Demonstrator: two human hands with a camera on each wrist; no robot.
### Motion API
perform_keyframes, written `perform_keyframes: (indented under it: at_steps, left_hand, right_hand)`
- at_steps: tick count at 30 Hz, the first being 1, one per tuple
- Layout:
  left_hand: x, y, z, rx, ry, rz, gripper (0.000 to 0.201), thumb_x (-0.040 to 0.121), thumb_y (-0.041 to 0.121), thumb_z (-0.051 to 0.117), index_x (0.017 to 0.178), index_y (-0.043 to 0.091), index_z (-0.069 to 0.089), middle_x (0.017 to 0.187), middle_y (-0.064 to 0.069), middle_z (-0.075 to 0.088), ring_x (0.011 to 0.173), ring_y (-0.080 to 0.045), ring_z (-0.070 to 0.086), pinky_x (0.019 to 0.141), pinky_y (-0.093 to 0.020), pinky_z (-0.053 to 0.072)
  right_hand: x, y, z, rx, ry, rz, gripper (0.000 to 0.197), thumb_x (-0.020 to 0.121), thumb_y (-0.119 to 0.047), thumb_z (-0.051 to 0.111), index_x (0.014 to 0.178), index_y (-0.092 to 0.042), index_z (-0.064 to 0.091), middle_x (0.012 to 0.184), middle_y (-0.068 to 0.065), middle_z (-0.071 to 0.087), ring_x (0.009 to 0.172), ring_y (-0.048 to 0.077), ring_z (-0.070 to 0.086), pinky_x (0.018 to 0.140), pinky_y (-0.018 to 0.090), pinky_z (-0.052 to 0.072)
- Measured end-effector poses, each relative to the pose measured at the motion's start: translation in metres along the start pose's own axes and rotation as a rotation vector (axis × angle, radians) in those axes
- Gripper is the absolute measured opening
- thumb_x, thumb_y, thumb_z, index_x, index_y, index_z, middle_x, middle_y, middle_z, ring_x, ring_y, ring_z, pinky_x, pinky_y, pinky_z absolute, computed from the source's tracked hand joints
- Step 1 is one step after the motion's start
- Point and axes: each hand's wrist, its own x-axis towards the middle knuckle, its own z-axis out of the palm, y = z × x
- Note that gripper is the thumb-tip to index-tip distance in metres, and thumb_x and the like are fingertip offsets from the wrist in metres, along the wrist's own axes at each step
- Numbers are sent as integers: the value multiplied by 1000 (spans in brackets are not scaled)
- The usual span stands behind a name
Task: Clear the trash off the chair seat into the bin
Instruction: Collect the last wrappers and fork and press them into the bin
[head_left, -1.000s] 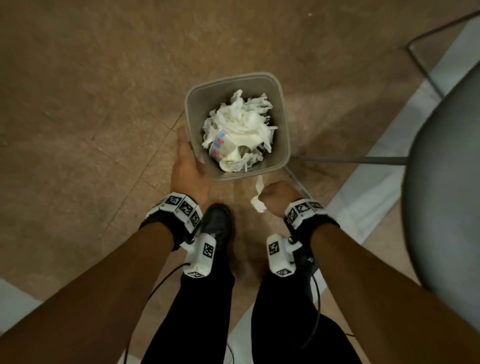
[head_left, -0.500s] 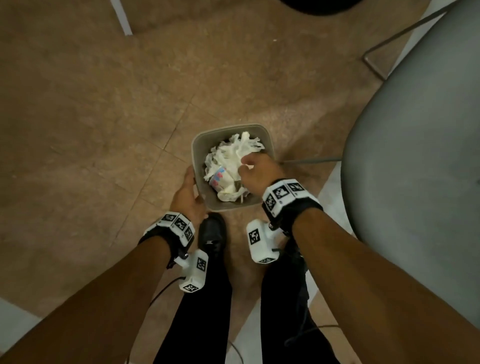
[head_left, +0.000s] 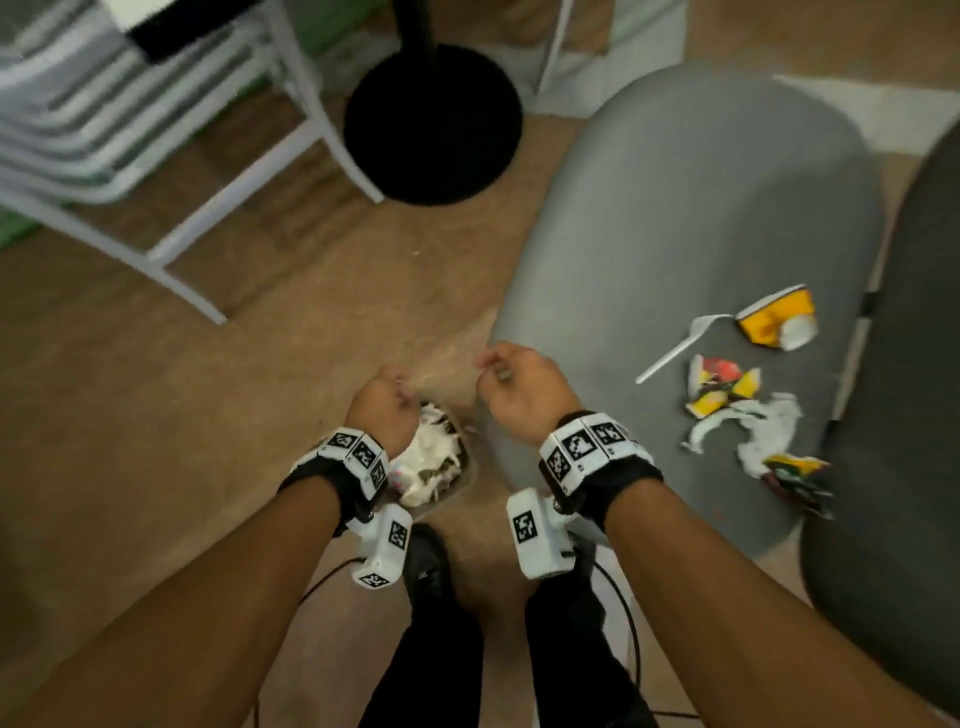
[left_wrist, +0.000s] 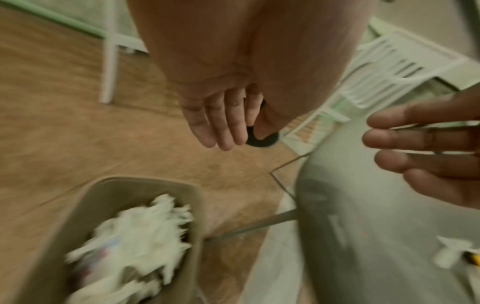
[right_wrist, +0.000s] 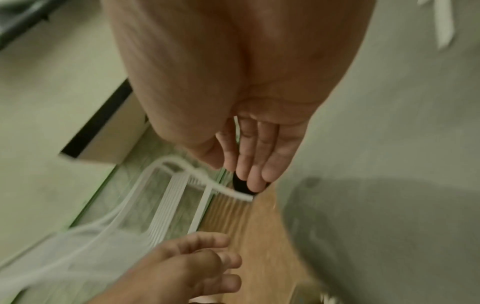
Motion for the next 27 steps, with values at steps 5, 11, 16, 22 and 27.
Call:
perform_keyframes:
  at_steps: [5,11,16,22,27]
  left_hand:
    - [3,146,61,13,-86,342,29,85,15,57,114,16,60,103,-3,67,91,-25,67,88,-37,53]
    - [-41,242,189,364,-170,773,68,73,43,70,135,25,48,139,-5,43,123,-29,44,101,-43,41]
    - [-49,244,236,718,-198,787,82,74,37,72,145,31,33,151,-9,28,132,-35,33,104,-48,35]
    - [-26,230,216,562,-308,716,55,78,4,61,128,22,48,127,-7,45,109,-31,41,88,-43,45]
    - [-22,221,204,345,-269,689,39,84,4,57,119,21,52,112,-8,50,103,-29,47,83,-35,43]
  right_hand:
    - [-16,69,-124,36,264,162,18,91,-20,57,105,-20,68,102,2,72,98,22,68,91,28,51]
    - [-61,167,-204,29,512,387,23,93,-19,54,111,-20,68,111,10,73,107,31,66,94,37,51]
    - [-74,204,-221,86,548,448,29,92,-14,55,119,-17,63,124,5,65,113,24,62,99,34,48]
    - [-66,208,-208,-94,281,473,64,83,-18,70,141,-25,45,144,12,40,128,32,51,106,35,44]
    - [-45,209,-182,-278,187,435,48,80,-18,73,125,-26,57,130,11,44,106,35,60,93,35,52]
